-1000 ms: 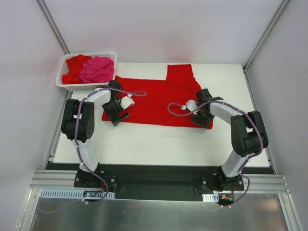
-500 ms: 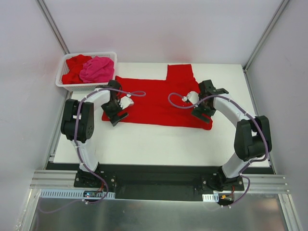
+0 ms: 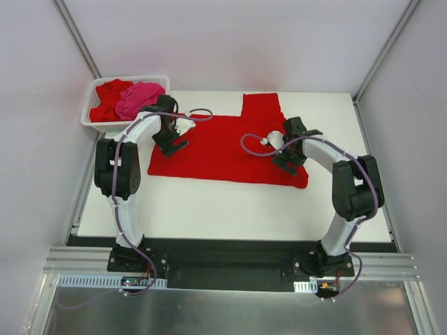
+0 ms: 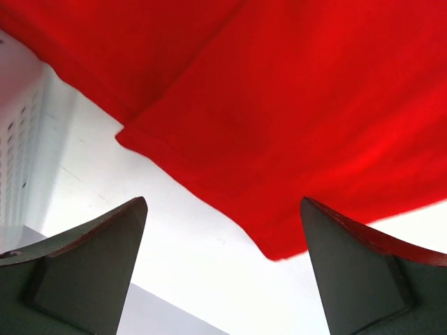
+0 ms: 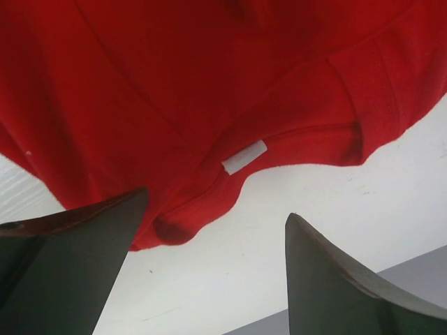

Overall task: Fold and stack the t-shirts
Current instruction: Fold the flattened tshirt in 1/3 of the way

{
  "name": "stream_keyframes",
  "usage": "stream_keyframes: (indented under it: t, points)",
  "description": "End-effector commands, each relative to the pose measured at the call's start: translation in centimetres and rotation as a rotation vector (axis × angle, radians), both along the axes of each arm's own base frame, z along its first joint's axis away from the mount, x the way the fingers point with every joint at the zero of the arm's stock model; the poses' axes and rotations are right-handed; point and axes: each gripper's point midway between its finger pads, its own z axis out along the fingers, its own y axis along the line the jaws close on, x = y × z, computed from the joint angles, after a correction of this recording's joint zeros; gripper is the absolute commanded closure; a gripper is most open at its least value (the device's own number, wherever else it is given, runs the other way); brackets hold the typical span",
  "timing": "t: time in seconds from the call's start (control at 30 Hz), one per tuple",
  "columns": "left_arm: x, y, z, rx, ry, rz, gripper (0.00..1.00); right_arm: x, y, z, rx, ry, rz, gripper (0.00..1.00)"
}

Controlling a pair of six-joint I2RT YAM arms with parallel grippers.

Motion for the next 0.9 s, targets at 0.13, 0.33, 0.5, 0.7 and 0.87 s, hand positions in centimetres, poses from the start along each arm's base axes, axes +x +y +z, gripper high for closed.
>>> stream_keyframes:
  t: [0.13, 0.33, 0.5, 0.7, 0.87]
  points:
    - [1.1, 0.3, -2.8, 0.013, 0.047, 0.041, 0.09, 0.7, 0.4, -0.9, 0.000, -0.025, -0.016, 0.15]
    - [1.0, 0.1, -4.4, 0.012, 0.072, 0.039, 0.09, -0.2, 0.0, -2.1, -0.011, -0.041, -0.012, 0.15]
    - [0.6, -0.3, -4.5, -0.001, 0.074, 0.044, 0.10, -0.4, 0.4, -1.9, 0.009, -0.101, 0.025, 0.14]
    - [-1.2, -1.1, -3.9, -0.008, 0.081, 0.026, 0.10, -1.3, -0.1, -2.3, -0.023, -0.080, 0.045, 0.14]
    - [-3.3, -1.2, -3.7, -0.006, 0.100, 0.025, 0.10, -2.6, -0.4, -2.2, -0.029, -0.061, 0.074, 0.14]
